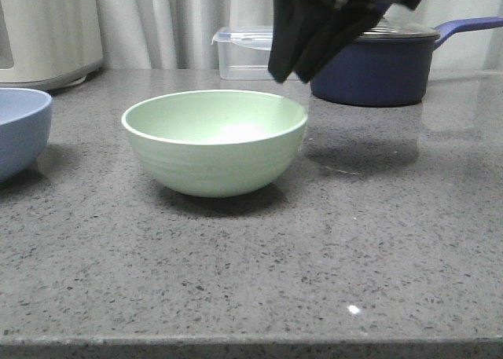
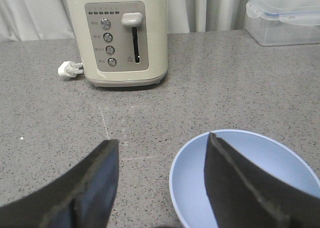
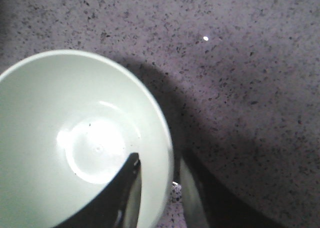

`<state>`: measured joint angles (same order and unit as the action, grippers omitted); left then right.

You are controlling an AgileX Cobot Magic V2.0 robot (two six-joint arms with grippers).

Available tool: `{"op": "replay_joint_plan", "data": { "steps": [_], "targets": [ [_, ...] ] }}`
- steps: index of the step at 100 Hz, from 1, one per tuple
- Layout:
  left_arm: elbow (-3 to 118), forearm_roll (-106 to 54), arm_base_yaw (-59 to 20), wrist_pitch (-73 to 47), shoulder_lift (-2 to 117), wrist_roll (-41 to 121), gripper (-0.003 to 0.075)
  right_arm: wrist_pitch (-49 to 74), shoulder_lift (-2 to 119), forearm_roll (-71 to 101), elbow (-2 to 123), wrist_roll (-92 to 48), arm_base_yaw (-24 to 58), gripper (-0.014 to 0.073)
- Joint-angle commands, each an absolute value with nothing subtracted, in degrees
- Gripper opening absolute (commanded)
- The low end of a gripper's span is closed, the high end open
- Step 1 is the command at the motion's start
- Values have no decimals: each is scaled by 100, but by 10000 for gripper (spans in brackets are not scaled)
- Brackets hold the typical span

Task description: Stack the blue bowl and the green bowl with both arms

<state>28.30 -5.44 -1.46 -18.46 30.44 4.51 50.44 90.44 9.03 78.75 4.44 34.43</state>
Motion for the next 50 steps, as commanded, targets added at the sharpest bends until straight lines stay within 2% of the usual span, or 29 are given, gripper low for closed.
{"op": "replay_joint_plan", "data": {
  "steps": [1,25,50],
  "targets": [
    [3038,-575,-144,-1414,3092,425,388,4903,8529,896,7888,417,3441,223],
    [3038,-575,-144,-1414,3092,425,388,4712,7874,896,7249,417,3441,213],
    [3038,-575,-144,-1414,3092,425,388,4611,7768,901,6769,417,3441,45]
  ]
}}
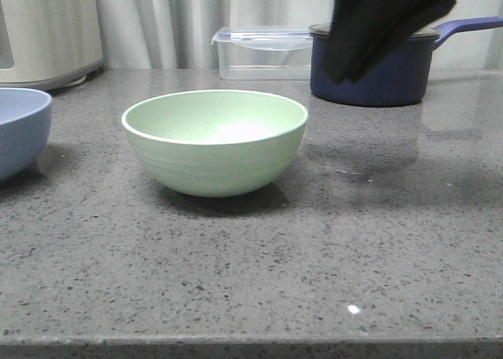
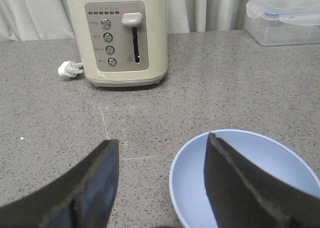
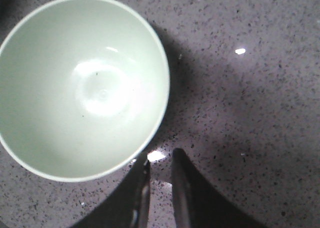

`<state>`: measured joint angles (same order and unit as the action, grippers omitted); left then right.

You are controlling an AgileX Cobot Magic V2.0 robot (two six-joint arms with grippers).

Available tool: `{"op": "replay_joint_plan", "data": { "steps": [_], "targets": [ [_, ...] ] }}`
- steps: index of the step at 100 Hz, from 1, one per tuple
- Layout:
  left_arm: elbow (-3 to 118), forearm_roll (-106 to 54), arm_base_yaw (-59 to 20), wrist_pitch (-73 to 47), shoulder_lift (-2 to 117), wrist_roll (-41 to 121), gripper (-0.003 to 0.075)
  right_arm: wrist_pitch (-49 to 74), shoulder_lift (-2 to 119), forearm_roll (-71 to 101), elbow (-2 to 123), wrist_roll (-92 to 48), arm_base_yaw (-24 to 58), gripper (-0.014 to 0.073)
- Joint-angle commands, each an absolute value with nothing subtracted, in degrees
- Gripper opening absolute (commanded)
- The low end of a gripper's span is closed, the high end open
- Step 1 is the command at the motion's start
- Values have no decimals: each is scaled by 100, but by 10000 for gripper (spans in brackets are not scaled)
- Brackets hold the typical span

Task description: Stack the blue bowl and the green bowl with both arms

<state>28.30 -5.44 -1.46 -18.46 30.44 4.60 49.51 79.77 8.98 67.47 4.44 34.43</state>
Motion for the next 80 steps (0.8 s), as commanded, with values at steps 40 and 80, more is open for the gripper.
{"op": "replay_joint_plan", "data": {
  "steps": [40,80],
  "targets": [
    [3038,-575,-144,-1414,3092,425,388,4032,7768,1006,6052,417,3441,-69],
    [3038,-575,-144,-1414,3092,425,388,3865,7979,1226,5950,237,3493,-69]
  ]
}}
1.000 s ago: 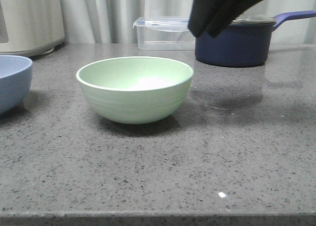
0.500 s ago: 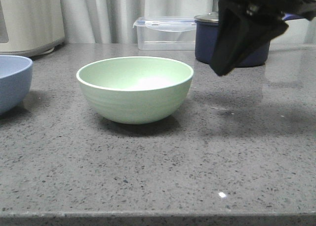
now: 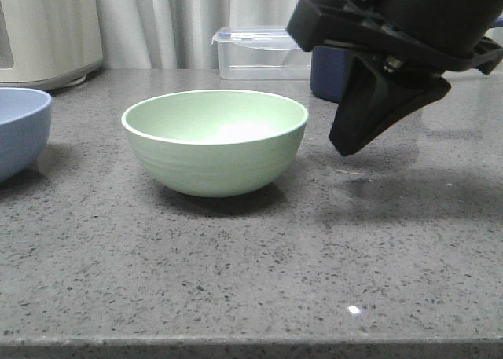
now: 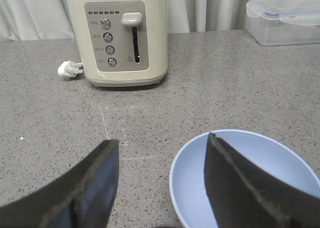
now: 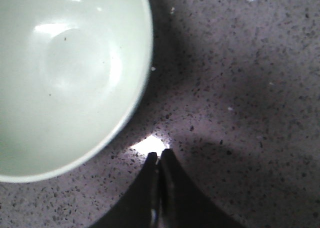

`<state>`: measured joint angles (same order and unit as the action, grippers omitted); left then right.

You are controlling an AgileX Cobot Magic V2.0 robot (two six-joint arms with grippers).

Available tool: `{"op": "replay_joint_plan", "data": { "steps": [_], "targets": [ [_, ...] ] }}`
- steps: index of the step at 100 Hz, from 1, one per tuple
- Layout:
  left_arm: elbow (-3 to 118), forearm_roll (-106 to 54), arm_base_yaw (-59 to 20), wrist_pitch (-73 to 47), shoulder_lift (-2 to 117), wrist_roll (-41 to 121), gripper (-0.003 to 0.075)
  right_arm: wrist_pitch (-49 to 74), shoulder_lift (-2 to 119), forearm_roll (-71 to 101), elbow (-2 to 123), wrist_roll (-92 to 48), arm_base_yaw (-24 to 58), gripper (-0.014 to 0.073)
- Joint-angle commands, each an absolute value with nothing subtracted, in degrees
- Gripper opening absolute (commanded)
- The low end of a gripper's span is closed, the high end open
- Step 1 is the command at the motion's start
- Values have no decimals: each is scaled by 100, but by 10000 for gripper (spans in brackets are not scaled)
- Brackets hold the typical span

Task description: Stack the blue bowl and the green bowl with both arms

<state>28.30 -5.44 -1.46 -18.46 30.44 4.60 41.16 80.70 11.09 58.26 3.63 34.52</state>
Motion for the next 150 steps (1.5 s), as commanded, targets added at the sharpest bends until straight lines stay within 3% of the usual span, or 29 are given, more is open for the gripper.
{"op": "replay_joint_plan", "data": {
  "steps": [1,110,150],
  "targets": [
    [3038,-575,-144,-1414,3092,425,388,3859,7977,1226,5950,237,3500,-69],
    [3052,-623,-144,-1416,3121,425,388,3559,8015,1428,5955,242,3723,-69],
    [4185,-638,-144,-2930,4591,425,388,3564,8015,1428,5955,242,3723,-69]
  ]
}}
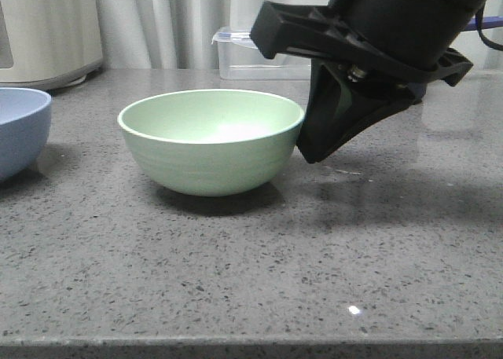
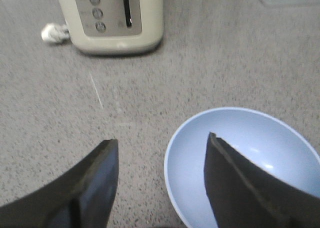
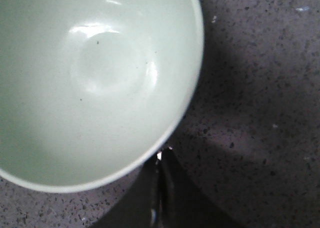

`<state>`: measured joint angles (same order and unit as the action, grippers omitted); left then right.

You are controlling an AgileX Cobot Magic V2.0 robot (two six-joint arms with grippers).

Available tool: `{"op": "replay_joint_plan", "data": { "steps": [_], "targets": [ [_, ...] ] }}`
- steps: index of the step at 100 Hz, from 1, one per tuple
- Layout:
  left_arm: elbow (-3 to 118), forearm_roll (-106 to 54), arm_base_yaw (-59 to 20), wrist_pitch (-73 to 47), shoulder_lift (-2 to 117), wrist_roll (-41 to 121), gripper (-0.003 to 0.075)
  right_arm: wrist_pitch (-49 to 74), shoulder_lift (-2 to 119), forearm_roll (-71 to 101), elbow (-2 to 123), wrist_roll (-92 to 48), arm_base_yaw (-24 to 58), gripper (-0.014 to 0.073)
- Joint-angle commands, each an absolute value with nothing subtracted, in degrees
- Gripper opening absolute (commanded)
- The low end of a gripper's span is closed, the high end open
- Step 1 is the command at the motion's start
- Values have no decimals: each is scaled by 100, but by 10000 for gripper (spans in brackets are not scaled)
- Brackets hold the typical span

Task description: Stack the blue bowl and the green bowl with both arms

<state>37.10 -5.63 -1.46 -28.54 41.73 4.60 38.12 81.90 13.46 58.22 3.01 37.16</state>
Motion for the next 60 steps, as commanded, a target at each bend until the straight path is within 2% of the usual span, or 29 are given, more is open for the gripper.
{"op": "replay_joint_plan", "data": {
  "steps": [1,31,60],
  "targets": [
    [4248,-638,-144,-3023,4666,425,388,3564,8015,1428,5955,242,3723,-69],
    [5215,-876,-144,-4218,6151,425,388,3564,8015,1428,5955,242,3723,-69],
    [5393,-876,-144,-4294,6911,425,388,3564,8015,1428,5955,242,3723,-69]
  ]
}}
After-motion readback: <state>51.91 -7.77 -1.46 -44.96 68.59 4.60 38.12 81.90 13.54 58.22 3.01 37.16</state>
